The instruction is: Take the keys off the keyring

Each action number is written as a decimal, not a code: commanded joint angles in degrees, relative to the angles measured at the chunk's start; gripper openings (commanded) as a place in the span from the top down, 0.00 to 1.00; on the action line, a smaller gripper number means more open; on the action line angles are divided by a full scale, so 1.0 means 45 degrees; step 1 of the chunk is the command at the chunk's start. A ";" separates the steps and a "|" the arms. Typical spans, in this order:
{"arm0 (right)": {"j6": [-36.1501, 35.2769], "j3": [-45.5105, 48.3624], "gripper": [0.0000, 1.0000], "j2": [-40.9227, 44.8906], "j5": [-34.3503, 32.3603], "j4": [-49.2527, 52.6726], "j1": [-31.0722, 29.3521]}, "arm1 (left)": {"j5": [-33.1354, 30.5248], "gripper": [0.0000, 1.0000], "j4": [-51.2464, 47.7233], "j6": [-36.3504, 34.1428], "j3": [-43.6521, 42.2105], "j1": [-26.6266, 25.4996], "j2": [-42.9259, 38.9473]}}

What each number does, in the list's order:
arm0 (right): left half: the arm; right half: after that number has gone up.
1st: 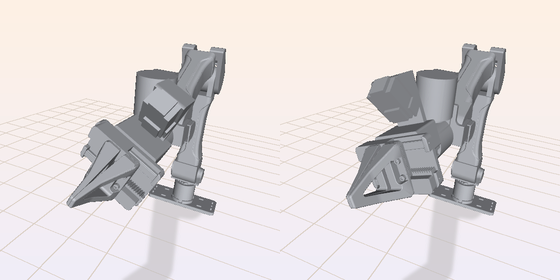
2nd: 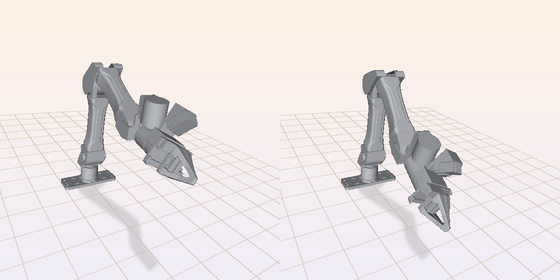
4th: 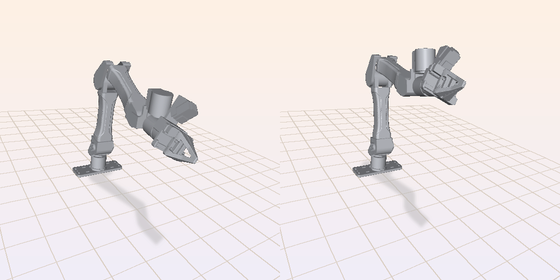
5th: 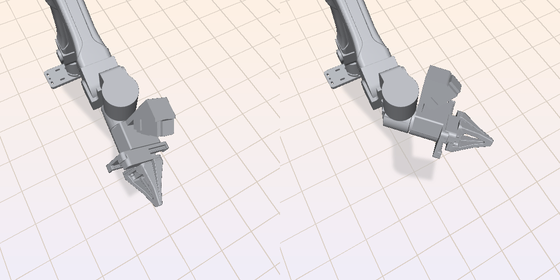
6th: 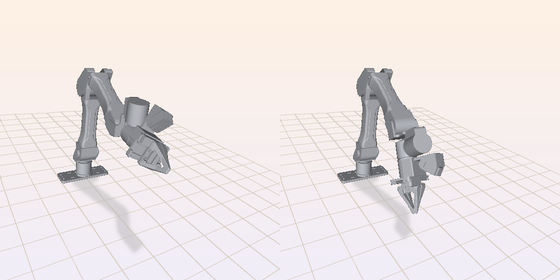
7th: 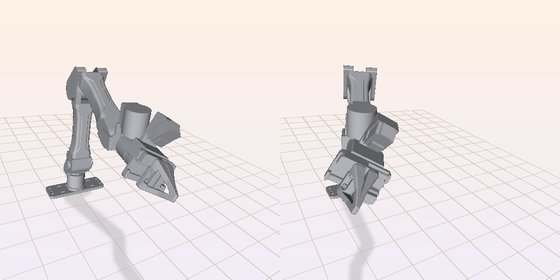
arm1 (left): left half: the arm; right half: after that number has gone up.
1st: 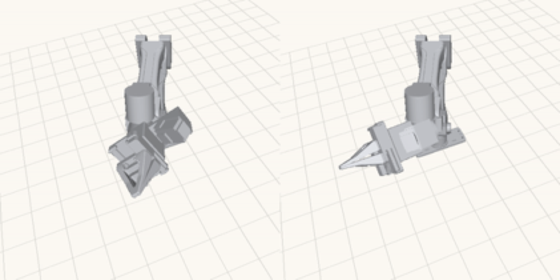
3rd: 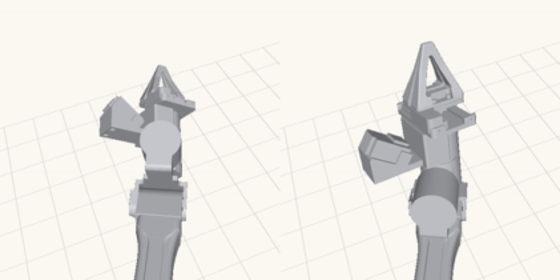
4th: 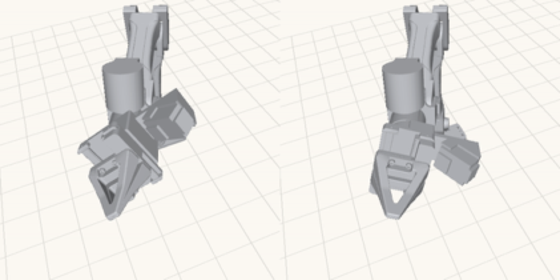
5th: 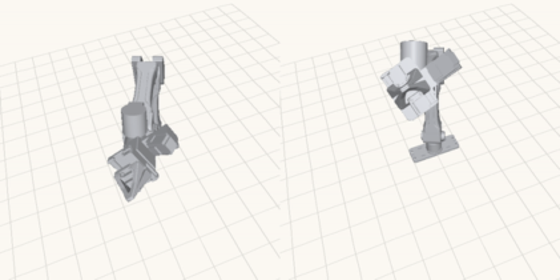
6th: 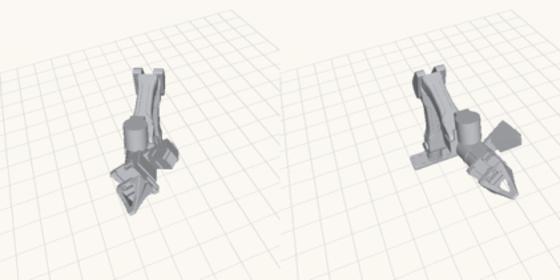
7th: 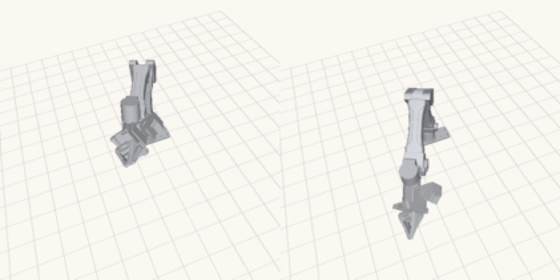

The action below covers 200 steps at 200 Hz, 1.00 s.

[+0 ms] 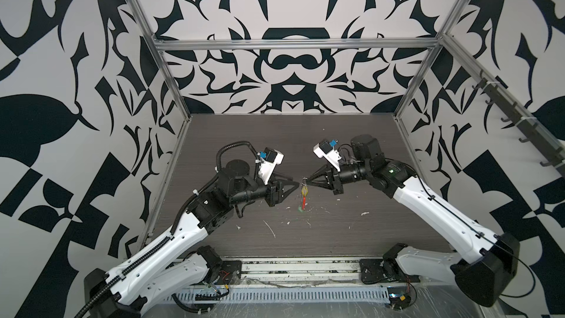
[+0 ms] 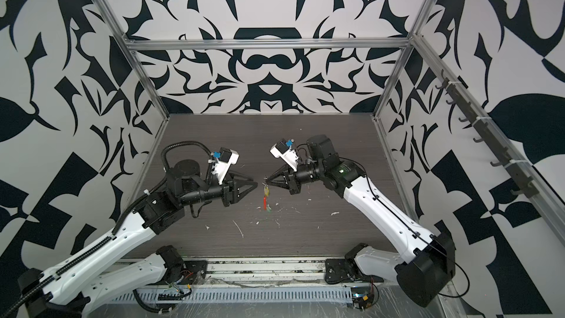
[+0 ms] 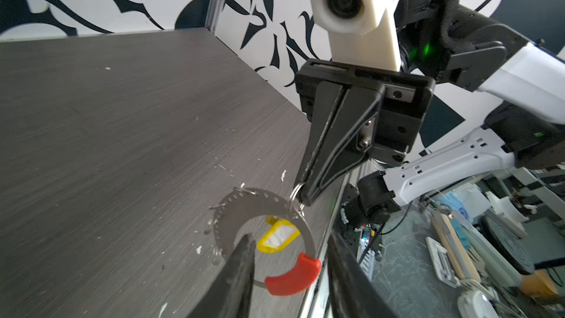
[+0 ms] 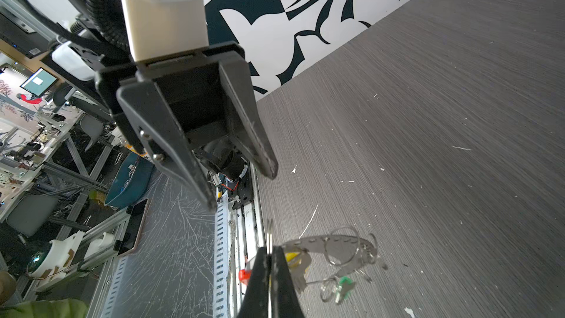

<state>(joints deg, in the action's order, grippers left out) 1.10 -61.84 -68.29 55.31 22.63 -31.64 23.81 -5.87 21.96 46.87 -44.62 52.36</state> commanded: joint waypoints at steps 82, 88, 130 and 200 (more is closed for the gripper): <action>0.0126 -0.0282 1.00 0.0059 0.0435 -0.0752 -0.0391 | 0.0449 0.70 0.0391 -0.0189 0.0591 0.0052 0.0474; 0.0129 -0.0261 1.00 0.0059 0.0427 -0.0752 -0.0414 | 0.0434 0.71 0.0405 -0.0201 0.0599 0.0052 0.0487; 0.0155 -0.0261 1.00 0.0039 0.0346 -0.0791 -0.0456 | 0.0809 0.76 0.0542 -0.0083 0.0697 0.0052 0.0758; 0.0370 -0.0261 1.00 -0.0056 -0.0043 -0.0991 -0.0474 | 0.1161 0.86 0.0769 0.0100 0.0717 0.0053 0.0865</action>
<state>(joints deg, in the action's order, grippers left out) 1.78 -61.84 -68.31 55.31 21.30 -33.50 27.46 -4.05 22.24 47.99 -44.62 56.03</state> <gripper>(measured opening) 0.043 0.160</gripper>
